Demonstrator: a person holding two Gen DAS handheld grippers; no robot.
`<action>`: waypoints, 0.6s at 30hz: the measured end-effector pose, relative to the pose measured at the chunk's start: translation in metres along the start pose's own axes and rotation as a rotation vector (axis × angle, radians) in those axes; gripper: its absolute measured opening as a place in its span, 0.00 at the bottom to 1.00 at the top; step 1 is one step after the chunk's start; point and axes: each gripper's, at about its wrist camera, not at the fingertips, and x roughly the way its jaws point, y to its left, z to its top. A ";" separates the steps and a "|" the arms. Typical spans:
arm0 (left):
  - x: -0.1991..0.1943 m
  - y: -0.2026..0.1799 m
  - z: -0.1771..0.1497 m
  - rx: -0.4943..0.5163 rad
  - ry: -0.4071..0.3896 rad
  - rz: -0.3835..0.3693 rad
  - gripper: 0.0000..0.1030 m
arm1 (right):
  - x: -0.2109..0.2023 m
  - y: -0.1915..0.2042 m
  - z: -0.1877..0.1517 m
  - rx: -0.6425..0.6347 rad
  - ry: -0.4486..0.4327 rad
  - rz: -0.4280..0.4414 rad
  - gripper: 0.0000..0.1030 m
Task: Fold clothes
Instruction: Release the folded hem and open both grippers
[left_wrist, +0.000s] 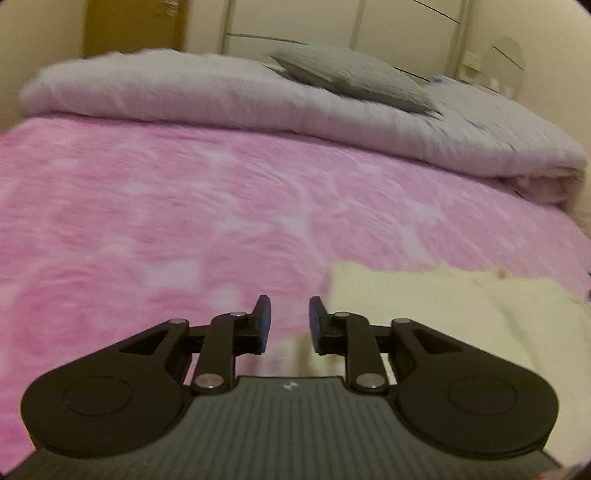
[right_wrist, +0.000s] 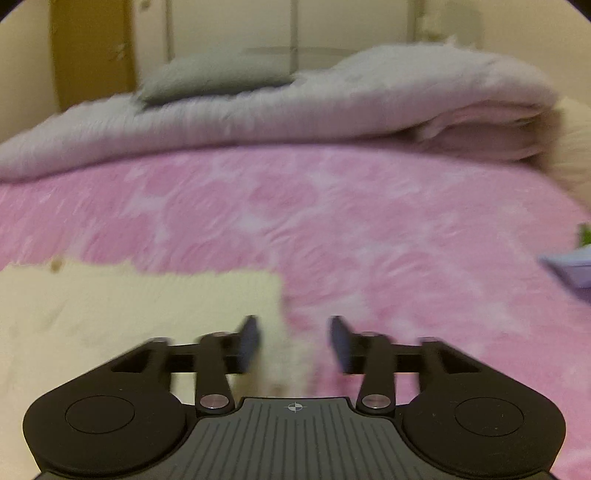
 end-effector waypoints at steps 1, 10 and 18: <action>-0.015 0.006 -0.003 -0.023 -0.002 -0.011 0.17 | -0.012 -0.004 -0.009 0.029 0.001 0.021 0.51; -0.134 0.020 -0.100 -0.316 0.063 -0.263 0.30 | -0.122 -0.039 -0.091 0.292 0.006 0.209 0.51; -0.118 0.025 -0.130 -0.556 0.022 -0.304 0.27 | -0.141 -0.030 -0.131 0.436 0.035 0.298 0.50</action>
